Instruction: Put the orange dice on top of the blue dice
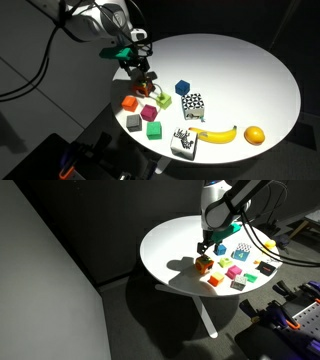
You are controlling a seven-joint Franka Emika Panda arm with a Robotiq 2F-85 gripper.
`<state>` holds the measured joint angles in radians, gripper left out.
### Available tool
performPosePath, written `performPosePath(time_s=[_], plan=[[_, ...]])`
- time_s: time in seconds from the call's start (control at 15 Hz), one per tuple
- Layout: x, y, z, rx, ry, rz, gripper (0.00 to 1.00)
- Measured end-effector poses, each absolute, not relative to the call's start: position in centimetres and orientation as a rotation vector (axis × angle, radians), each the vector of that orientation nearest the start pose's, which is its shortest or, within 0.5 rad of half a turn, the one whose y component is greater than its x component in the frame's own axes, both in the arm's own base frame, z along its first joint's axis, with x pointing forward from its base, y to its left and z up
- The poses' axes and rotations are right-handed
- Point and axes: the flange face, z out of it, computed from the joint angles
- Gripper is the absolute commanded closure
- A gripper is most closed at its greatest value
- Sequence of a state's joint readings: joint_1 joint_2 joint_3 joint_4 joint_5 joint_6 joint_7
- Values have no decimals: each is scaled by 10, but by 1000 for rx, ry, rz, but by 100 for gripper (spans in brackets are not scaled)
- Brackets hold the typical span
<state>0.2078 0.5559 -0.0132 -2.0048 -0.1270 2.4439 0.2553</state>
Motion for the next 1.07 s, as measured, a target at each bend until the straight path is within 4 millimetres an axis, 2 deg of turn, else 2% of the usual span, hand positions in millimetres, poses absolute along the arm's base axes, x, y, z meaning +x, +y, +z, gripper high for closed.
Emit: performPosePath(time_s=[0.53, 1.07], plan=[[589, 114, 141, -3252, -68, 183, 0], [593, 118, 125, -3254, -80, 201, 0]])
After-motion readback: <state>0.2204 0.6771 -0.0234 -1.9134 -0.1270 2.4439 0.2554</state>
